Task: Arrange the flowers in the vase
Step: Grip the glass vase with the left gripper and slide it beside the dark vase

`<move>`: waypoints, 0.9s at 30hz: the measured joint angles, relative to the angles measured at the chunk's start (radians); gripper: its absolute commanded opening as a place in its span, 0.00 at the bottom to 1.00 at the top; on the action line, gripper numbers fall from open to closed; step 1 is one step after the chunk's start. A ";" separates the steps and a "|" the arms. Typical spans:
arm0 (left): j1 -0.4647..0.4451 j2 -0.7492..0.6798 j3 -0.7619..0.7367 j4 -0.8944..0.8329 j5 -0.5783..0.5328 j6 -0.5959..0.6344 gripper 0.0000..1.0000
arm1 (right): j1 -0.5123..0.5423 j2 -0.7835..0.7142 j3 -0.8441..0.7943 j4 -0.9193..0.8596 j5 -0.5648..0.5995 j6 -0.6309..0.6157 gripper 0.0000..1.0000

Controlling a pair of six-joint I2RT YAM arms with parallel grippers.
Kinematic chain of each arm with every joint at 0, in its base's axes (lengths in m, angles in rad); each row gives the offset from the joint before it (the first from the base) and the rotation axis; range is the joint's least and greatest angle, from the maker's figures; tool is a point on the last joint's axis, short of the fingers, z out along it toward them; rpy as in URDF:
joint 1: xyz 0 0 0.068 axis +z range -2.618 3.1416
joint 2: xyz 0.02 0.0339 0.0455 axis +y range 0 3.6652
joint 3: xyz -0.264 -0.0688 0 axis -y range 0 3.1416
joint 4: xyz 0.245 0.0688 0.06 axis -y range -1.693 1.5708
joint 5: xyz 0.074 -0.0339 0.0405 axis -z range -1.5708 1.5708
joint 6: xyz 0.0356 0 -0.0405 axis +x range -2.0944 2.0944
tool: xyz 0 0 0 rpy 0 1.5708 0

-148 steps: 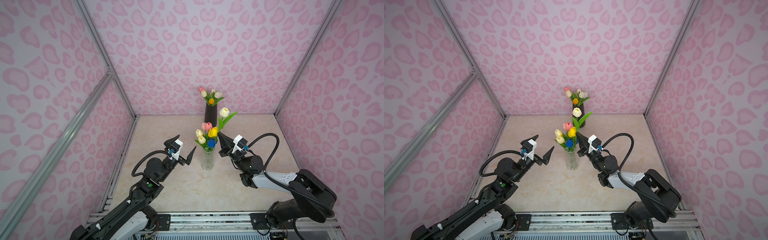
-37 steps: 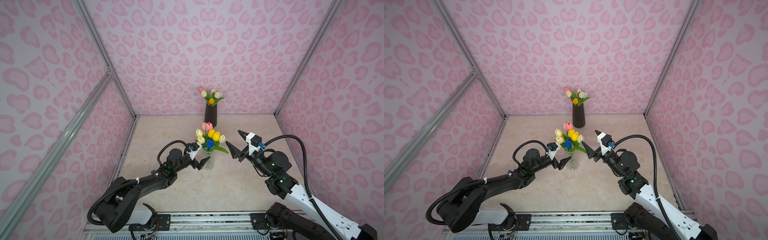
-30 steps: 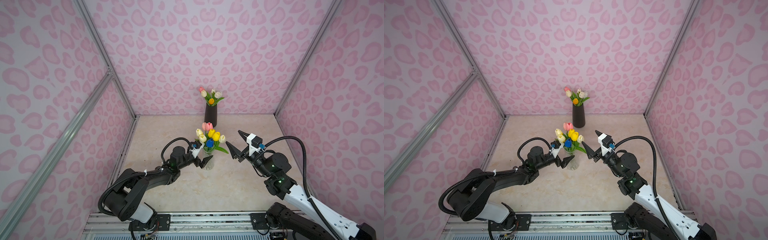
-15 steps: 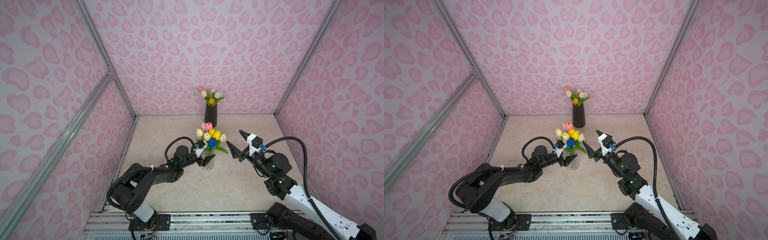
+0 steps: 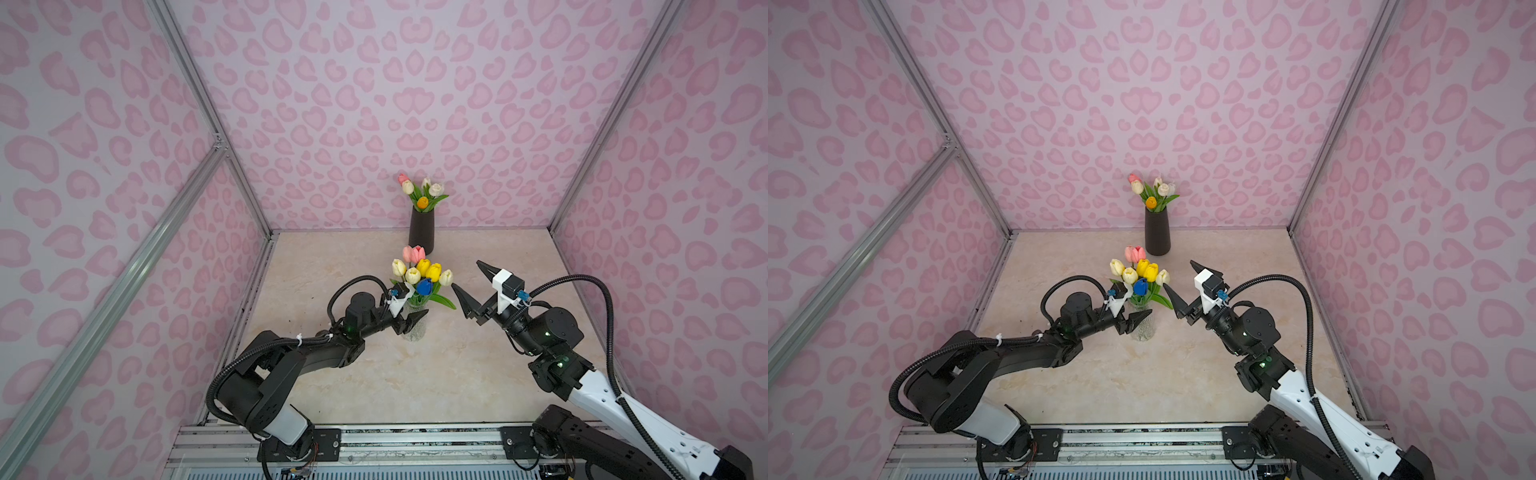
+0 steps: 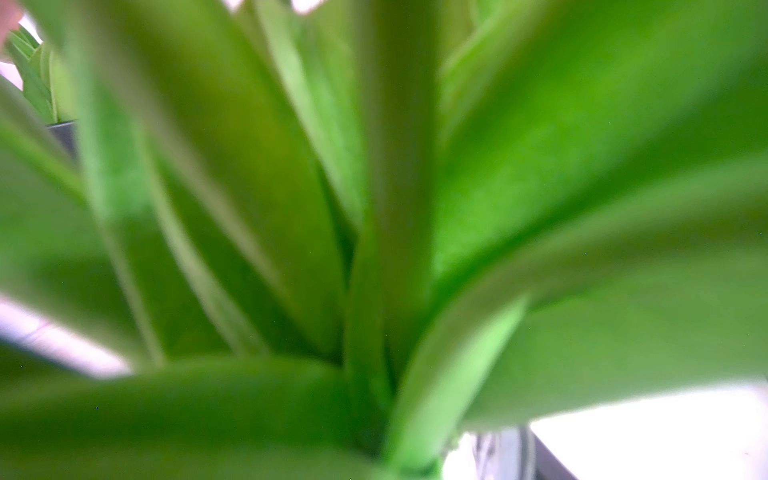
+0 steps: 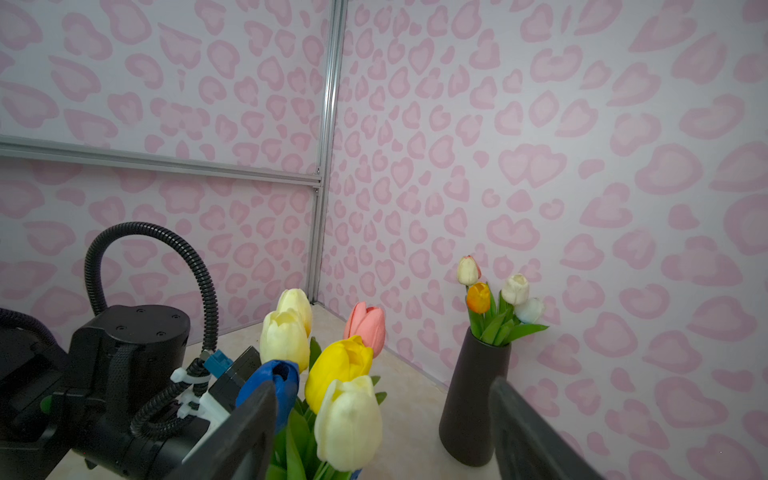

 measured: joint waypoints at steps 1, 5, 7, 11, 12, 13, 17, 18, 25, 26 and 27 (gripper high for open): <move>0.008 -0.003 -0.001 -0.002 -0.001 0.000 0.46 | 0.001 -0.006 0.000 0.006 -0.002 -0.001 0.79; 0.041 -0.010 -0.001 -0.010 -0.003 0.002 0.44 | 0.001 -0.020 -0.006 0.028 -0.012 -0.002 0.79; 0.059 -0.011 0.007 -0.027 -0.001 0.008 0.43 | 0.001 -0.022 -0.010 0.028 -0.012 -0.002 0.79; 0.111 -0.007 0.042 -0.035 0.028 0.030 0.43 | 0.001 -0.029 -0.017 0.027 -0.012 -0.004 0.79; 0.126 -0.002 0.055 -0.034 0.035 0.032 0.43 | 0.001 -0.032 -0.019 0.029 -0.011 -0.005 0.79; 0.148 0.010 0.074 -0.034 0.042 0.037 0.43 | 0.001 -0.035 -0.025 0.031 -0.010 -0.005 0.79; 0.234 0.085 0.174 -0.034 0.053 0.053 0.43 | 0.001 -0.034 -0.031 0.031 0.005 -0.013 0.79; 0.247 0.106 0.200 -0.034 0.054 0.055 0.43 | 0.001 -0.034 -0.031 0.031 0.006 -0.013 0.79; 0.340 0.327 0.441 -0.025 0.095 0.059 0.42 | 0.001 -0.047 -0.045 0.023 0.018 -0.020 0.79; 0.354 0.369 0.487 -0.024 0.096 0.054 0.42 | 0.001 -0.051 -0.045 0.023 0.018 -0.020 0.79; 0.362 0.401 0.521 -0.023 0.097 0.050 0.42 | 0.001 -0.054 -0.045 0.021 0.020 -0.020 0.79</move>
